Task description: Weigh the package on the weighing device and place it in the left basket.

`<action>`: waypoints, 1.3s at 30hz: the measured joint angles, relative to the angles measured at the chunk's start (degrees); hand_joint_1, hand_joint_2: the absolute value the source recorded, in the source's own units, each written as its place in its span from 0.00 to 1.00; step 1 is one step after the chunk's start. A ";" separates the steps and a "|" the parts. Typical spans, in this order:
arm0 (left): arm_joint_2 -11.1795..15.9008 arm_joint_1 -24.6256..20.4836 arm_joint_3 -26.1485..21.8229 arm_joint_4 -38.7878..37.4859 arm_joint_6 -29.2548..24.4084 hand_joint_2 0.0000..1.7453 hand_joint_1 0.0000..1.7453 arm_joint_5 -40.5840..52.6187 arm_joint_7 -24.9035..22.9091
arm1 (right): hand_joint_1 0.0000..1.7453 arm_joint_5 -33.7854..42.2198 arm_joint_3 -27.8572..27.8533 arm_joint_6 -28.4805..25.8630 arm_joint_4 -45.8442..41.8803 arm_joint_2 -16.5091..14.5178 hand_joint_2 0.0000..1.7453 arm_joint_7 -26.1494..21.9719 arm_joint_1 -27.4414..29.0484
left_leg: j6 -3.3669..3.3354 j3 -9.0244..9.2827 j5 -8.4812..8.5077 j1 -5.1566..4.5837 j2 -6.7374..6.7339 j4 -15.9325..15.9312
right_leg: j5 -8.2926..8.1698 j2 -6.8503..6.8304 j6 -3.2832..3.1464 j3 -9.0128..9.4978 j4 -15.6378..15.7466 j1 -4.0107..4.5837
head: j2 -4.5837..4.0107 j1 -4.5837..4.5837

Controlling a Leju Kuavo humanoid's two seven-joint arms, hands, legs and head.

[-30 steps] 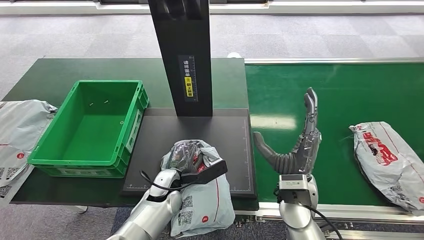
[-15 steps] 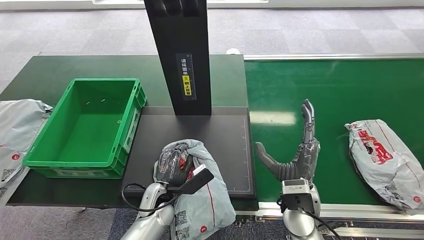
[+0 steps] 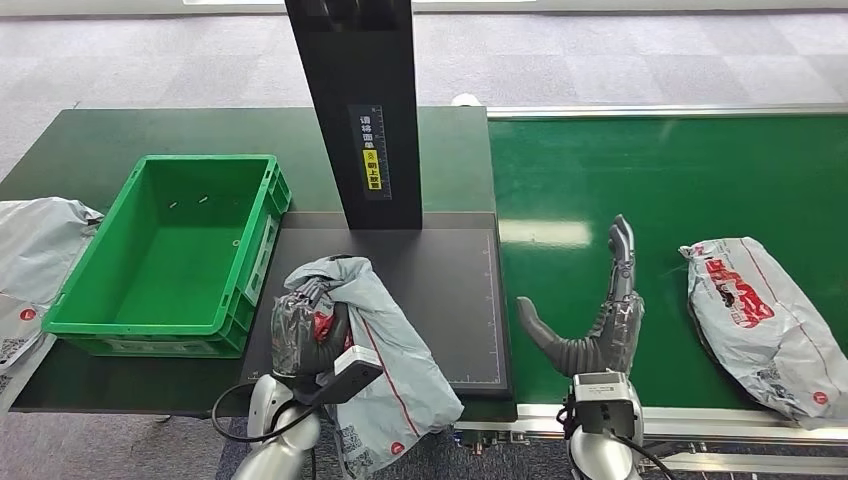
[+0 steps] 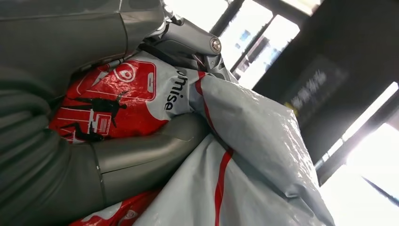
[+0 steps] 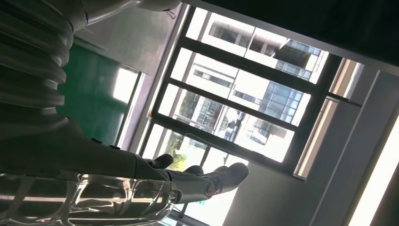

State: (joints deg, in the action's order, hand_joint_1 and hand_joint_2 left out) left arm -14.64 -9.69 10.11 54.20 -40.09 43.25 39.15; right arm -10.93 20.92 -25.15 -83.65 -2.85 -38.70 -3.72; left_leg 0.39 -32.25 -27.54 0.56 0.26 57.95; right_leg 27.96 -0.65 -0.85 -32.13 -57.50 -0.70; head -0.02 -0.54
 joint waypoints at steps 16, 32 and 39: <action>0.22 3.77 -1.39 24.71 -0.02 1.00 1.00 3.30 0.41 | 0.00 2.27 -0.09 -2.77 0.00 1.00 1.00 -1.24 1.82 | 0.00 -0.09 0.00 0.00 -0.02 0.02 | -0.01 0.01 -0.01 -0.09 0.00 0.00 | 0.00 -0.01; 2.44 -5.87 -10.94 26.19 0.02 1.00 1.00 26.27 -16.93 | 0.00 3.86 0.26 -3.55 0.16 1.02 1.00 -1.36 2.02 | 0.11 -0.11 0.09 0.06 -0.04 0.01 | -0.11 0.03 -0.12 -0.13 -0.05 0.02 | 0.00 -0.01; 9.11 -18.83 -12.96 17.02 0.09 1.00 1.00 33.01 -28.74 | 0.00 3.66 0.26 -2.96 0.64 0.79 1.00 -1.36 1.64 | 0.20 -0.12 0.16 0.12 -0.03 0.02 | -0.16 0.03 -0.19 -0.15 -0.10 0.15 | 0.00 -0.01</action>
State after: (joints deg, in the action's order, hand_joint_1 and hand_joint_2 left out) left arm -5.53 -28.52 -2.84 71.22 -39.99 76.26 10.41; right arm -7.28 21.18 -28.11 -83.00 -2.07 -40.06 -2.08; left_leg 0.59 -32.38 -27.39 0.67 0.23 57.97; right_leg 27.80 -0.62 -1.04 -32.27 -57.59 -0.54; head -0.02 -0.54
